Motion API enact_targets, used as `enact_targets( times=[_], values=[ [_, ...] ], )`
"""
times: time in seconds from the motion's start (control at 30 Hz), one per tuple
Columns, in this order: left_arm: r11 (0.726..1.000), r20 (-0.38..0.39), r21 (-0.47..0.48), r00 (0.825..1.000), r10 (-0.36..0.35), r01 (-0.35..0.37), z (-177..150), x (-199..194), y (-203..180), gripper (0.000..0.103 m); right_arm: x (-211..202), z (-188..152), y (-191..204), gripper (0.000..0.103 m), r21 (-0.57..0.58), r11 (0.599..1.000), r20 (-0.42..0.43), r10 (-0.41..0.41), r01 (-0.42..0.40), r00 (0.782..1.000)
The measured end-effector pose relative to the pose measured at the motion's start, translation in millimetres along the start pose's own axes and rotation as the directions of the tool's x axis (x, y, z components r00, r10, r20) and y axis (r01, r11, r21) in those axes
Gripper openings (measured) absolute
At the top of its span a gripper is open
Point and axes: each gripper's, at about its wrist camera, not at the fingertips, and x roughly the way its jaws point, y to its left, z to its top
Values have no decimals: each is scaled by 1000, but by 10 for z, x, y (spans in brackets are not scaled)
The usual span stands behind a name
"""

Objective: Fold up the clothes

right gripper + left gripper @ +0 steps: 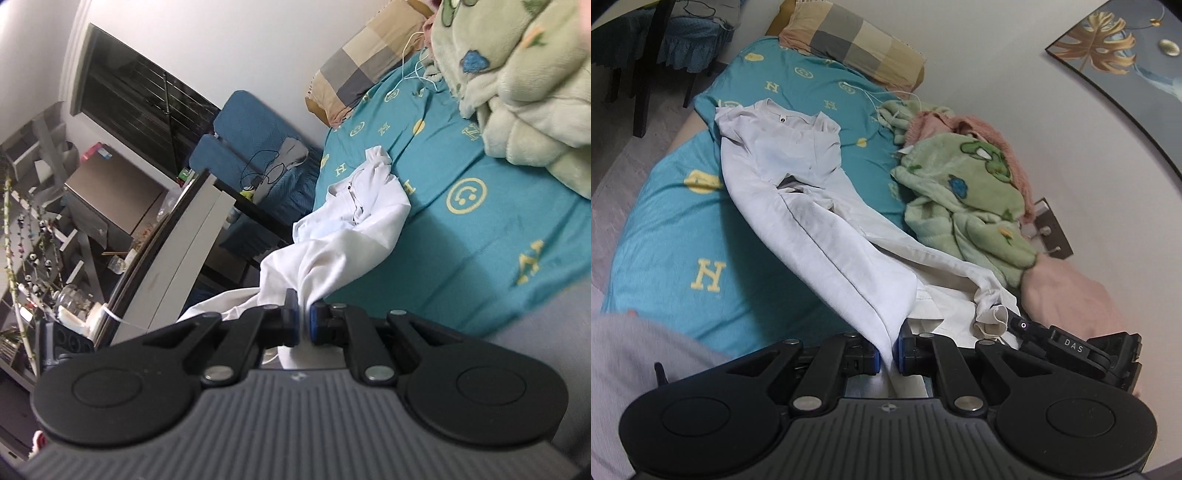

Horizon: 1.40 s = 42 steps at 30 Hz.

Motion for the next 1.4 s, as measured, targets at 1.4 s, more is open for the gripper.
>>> enact_targets(
  times=[1.4],
  values=[
    [930,107,-117,926,361,-349,1824,2610,1633,11,3051,1027,-987,10,-173,948,-182,-296,266,938]
  ],
)
